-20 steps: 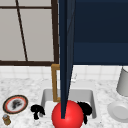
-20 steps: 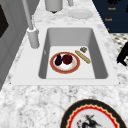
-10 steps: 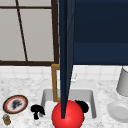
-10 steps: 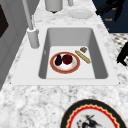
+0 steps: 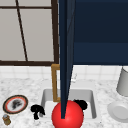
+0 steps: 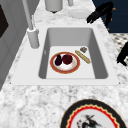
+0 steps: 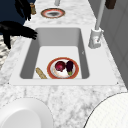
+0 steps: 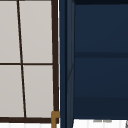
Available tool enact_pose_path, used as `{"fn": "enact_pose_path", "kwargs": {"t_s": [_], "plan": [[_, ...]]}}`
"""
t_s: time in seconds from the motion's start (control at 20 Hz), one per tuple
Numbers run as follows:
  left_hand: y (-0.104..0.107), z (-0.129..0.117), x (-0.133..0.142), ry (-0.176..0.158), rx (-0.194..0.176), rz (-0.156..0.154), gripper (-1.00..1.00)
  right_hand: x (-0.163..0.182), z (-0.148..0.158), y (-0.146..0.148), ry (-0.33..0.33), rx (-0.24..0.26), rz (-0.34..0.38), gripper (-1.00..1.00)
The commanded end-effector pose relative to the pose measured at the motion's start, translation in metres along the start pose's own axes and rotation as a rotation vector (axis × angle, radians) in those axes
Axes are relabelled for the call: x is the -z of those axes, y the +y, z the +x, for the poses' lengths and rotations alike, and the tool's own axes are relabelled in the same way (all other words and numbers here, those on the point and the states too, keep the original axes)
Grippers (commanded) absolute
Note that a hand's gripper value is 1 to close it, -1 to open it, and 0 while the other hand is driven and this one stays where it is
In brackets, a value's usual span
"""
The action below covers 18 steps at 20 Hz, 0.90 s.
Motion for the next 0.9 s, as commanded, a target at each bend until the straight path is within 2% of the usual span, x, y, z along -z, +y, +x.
{"fn": "enact_pose_path", "kwargs": {"t_s": [0.0, 0.25, 0.4, 0.65, 0.85], "plan": [[0.0, 0.0, 0.0, 0.0, 0.0, 0.0, 0.0, 0.029, 0.002, 0.011, 0.024, -0.049, 0.07, -1.0], [0.0, 0.0, 0.0, 0.0, 0.0, 0.0, 0.0, 0.061, -0.006, 0.026, 0.034, -0.112, 0.101, -1.0], [0.0, 0.0, 0.0, 0.0, 0.0, 0.0, 0.0, 0.079, -0.01, 0.035, 0.032, -0.124, 0.118, -1.0], [0.0, 0.0, 0.0, 0.0, 0.0, 0.0, 0.0, 0.103, -0.02, 0.048, -0.009, -0.13, 0.115, -1.0], [0.0, 0.0, 0.0, 0.0, 0.0, 0.0, 0.0, 0.121, -0.009, 0.065, 0.036, -0.161, 0.139, -1.0]]}}
